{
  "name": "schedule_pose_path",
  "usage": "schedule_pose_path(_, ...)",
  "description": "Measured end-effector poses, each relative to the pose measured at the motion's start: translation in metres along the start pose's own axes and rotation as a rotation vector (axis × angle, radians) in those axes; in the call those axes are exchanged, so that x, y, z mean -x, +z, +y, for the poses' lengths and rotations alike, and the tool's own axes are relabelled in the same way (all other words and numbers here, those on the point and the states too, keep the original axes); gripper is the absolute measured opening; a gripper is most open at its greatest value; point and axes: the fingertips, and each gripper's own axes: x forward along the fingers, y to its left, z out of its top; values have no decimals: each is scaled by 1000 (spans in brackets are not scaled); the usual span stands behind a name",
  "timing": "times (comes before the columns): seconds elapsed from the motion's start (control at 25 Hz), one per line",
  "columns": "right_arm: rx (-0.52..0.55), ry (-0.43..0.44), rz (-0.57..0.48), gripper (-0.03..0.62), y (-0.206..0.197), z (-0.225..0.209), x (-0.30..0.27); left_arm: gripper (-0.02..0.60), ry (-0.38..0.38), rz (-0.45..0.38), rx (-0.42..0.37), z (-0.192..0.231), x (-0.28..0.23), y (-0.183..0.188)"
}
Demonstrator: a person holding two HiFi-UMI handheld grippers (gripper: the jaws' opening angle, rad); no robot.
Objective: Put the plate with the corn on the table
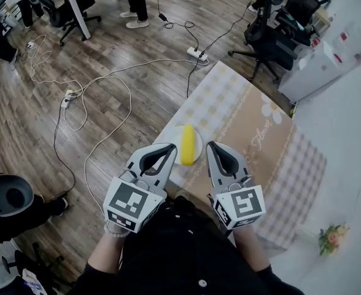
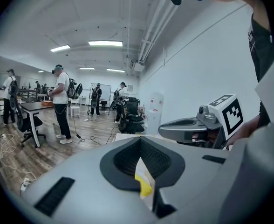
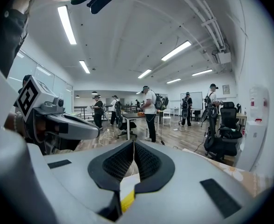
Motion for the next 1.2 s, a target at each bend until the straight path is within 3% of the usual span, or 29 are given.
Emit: schedule_pose_path(1.2, 22, 18, 16, 43, -2, 9, -1, 14, 19, 1, 34, 2, 3, 0)
